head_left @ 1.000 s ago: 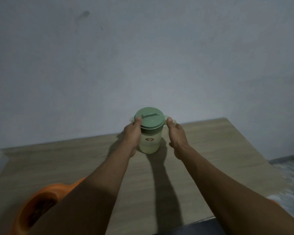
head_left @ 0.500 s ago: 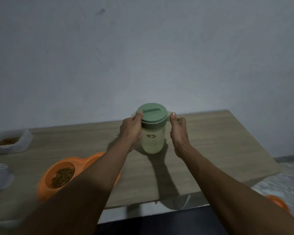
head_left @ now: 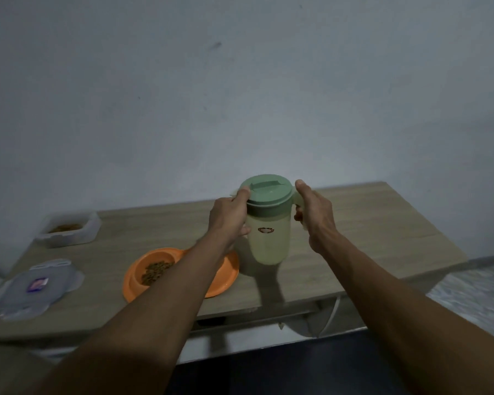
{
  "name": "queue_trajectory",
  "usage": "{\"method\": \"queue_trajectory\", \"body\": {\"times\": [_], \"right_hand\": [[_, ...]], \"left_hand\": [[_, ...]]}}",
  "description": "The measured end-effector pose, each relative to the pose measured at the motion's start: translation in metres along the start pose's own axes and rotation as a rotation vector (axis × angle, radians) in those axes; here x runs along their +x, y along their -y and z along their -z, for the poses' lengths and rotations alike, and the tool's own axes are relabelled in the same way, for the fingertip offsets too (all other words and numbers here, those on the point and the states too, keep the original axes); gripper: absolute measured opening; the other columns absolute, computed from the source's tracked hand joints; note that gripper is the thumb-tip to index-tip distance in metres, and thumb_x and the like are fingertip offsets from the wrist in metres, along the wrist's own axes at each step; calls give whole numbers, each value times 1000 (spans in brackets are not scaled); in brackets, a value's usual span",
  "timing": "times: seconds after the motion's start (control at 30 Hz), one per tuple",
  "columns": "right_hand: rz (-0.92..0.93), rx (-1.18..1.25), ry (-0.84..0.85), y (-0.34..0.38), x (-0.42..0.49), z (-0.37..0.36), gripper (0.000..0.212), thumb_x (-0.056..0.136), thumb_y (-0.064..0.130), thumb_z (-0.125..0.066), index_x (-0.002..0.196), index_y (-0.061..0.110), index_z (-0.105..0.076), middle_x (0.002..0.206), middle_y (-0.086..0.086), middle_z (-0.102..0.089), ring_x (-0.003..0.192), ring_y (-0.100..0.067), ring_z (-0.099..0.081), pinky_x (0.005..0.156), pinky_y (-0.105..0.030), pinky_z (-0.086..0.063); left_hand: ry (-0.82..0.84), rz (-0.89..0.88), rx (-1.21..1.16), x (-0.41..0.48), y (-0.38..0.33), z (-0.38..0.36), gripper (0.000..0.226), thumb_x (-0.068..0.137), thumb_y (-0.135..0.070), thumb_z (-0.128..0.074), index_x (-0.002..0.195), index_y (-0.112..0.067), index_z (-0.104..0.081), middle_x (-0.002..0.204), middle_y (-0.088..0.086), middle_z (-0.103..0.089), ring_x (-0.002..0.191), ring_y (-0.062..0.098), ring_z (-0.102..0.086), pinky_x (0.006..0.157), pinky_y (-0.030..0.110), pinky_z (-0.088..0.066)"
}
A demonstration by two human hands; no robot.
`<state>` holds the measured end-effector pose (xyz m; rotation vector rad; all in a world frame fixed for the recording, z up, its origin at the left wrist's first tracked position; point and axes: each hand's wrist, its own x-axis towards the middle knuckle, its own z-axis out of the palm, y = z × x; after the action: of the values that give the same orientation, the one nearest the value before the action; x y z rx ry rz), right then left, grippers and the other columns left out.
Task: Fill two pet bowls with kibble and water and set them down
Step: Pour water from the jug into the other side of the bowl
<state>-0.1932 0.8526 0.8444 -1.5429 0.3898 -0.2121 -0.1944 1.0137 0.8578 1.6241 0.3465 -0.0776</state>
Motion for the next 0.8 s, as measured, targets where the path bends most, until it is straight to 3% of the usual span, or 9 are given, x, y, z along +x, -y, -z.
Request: {"method": "queue_trajectory", "body": {"times": [0.2,0.33,0.43,0.53,0.6,0.7,0.8], "right_hand": [[-71,39,-47,2,-38,-7,37,91,44,-65,74,11,-58,76,-8,-55,66,-18,-48,68,-34,-44],[-129,18,-28,0,-52,-8,39,87,46,-69,86,7,-66,76,-8,-58,65,-17,-49,59,-30,-43],[-167,36,-32,-3,-54,-7,40,84,45,-72,92,6,-66,80,-7,-59,66,-16,-49,58,-28,-44],[-182,52,-37,-4,-52,-8,33,83,41,-73,89,10,-66,80,-6,-59,65,-14,-49,58,-28,-43],[-183,61,-45,-4,-50,-7,32,82,40,-75,86,9,-66,79,-6,-60,63,-15,-49,57,-29,-43],[-186,42,-41,-6,-42,-5,33,80,39,-77,82,9,-63,82,-7,-61,66,-16,-50,59,-30,-45],[-191,14,-31,-11,-35,-4,36,79,40,-78,81,9,-61,84,-7,-62,69,-17,-51,65,-31,-46]], "left_hand": [[59,15,-16,-29,8,25,45,86,-52,-54,111,-16,-64,111,1,-65,99,25,-64,80,43,-61],[83,57,-80,-46,12,36,43,77,-35,-46,106,-11,-67,102,8,-68,93,26,-65,83,50,-57],[99,70,-87,-49,20,38,42,65,-22,-46,96,-7,-69,106,13,-71,99,29,-66,84,50,-57],[66,72,-72,-49,26,36,15,69,-2,-46,68,-10,-58,88,9,-67,85,24,-63,83,46,-59],[31,47,-38,-49,33,31,27,72,7,-42,62,-14,-57,67,5,-59,69,22,-55,74,42,-57],[36,-1,-11,-52,49,23,42,80,10,-39,77,-23,-65,69,-3,-61,66,16,-52,65,32,-45],[35,36,-76,-54,68,15,46,83,11,-40,99,-24,-66,80,-5,-67,73,12,-57,64,25,-46]]}}
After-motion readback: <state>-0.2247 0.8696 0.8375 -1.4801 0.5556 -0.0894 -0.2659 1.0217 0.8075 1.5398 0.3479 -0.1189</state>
